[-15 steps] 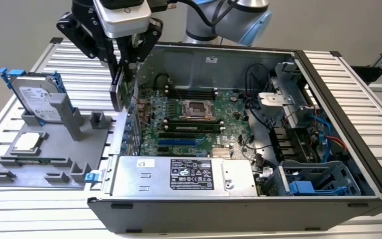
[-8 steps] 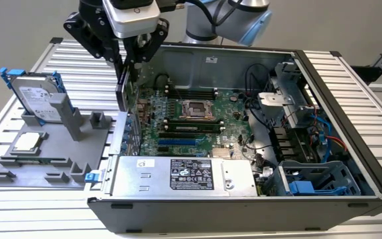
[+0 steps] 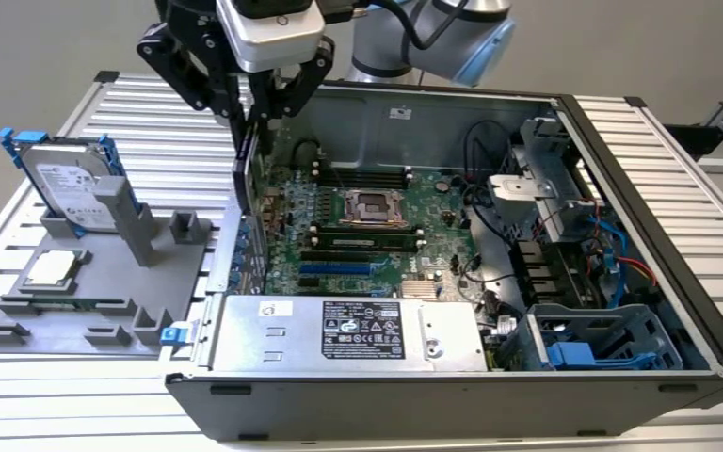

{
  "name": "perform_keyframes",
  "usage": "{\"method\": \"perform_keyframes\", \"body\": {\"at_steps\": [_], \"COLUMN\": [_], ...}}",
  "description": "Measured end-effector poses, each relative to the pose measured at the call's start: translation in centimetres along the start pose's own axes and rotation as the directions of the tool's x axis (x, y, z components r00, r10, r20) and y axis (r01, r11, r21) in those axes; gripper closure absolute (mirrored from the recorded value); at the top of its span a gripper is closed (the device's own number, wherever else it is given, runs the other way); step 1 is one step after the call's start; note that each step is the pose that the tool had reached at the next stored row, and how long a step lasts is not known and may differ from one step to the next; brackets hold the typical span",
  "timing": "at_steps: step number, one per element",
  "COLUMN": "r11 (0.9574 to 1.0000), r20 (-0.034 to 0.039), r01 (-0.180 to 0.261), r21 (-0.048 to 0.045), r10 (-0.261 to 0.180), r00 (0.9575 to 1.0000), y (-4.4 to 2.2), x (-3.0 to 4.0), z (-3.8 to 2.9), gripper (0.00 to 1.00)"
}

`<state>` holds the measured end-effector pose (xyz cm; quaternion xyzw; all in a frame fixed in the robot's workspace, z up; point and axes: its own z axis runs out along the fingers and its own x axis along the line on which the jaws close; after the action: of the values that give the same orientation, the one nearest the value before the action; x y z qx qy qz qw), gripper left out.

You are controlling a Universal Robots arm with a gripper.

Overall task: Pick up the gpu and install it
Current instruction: 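Pick up the gpu and move the gpu toward the slot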

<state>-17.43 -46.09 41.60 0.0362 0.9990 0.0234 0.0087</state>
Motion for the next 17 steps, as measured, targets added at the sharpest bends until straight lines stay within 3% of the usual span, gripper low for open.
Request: {"method": "perform_keyframes", "body": {"at_steps": [17], "r11": [1.0], "r20": [0.0], "r01": [0.0], "r21": [0.0], "r10": [0.0], "r00": [1.0], "y": [0.3], "x": [-1.79], "z": [0.04], "gripper": [1.0]}}
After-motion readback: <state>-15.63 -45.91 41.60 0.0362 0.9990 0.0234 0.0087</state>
